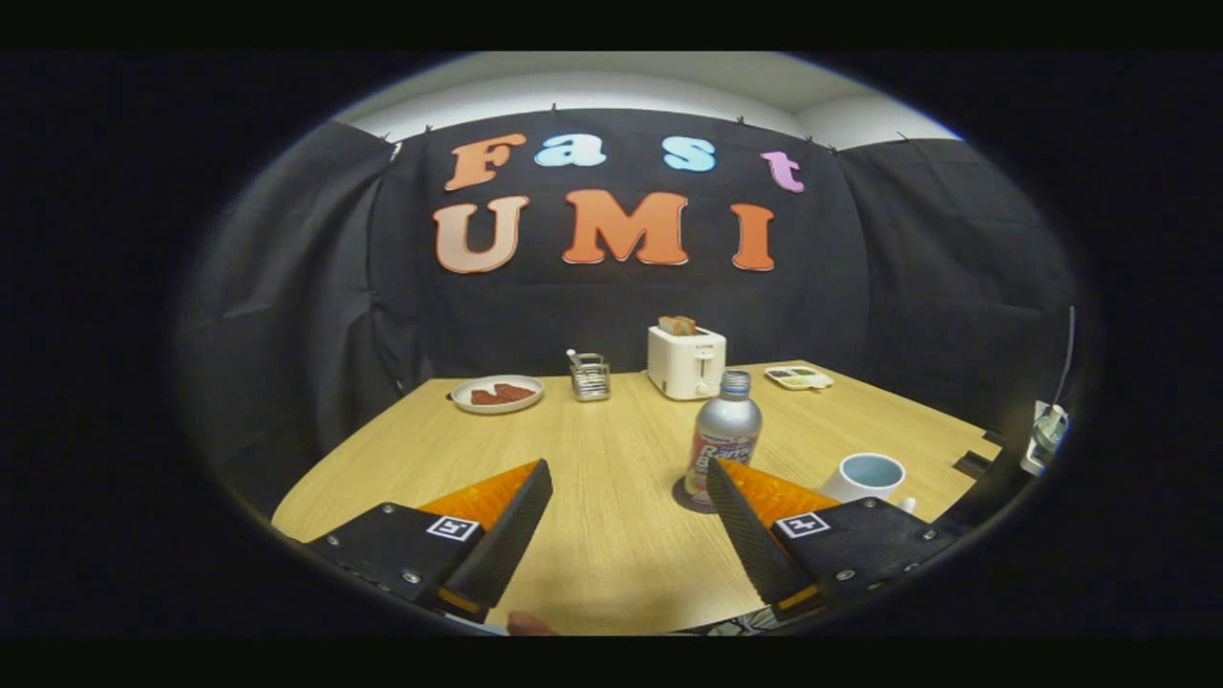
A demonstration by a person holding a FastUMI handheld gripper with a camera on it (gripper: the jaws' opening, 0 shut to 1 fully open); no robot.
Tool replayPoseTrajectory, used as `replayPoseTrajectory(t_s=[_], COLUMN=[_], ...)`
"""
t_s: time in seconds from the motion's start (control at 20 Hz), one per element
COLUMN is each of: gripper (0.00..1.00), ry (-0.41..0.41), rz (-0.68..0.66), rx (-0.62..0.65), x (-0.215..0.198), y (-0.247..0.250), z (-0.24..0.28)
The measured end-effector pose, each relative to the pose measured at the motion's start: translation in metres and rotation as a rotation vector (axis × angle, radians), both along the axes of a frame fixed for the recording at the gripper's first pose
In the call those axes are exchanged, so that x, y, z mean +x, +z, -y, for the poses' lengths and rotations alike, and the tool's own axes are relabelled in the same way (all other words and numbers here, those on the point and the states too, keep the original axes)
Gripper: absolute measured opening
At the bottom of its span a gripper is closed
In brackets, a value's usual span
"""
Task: Take the bottle from table, then pour the juice into the cup, finally place the bottle on the coaster
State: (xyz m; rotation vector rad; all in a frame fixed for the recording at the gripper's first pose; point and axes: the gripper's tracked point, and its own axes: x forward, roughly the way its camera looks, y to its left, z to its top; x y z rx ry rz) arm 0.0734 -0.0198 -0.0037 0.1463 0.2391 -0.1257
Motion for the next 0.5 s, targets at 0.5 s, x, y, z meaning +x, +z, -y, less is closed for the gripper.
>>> replayPoseTrajectory(t_s=[0.5], gripper=[0.97], ry=[0.087], rz=[0.074], rx=[-0.046], x=[0.000], y=[0.021], z=[-0.063])
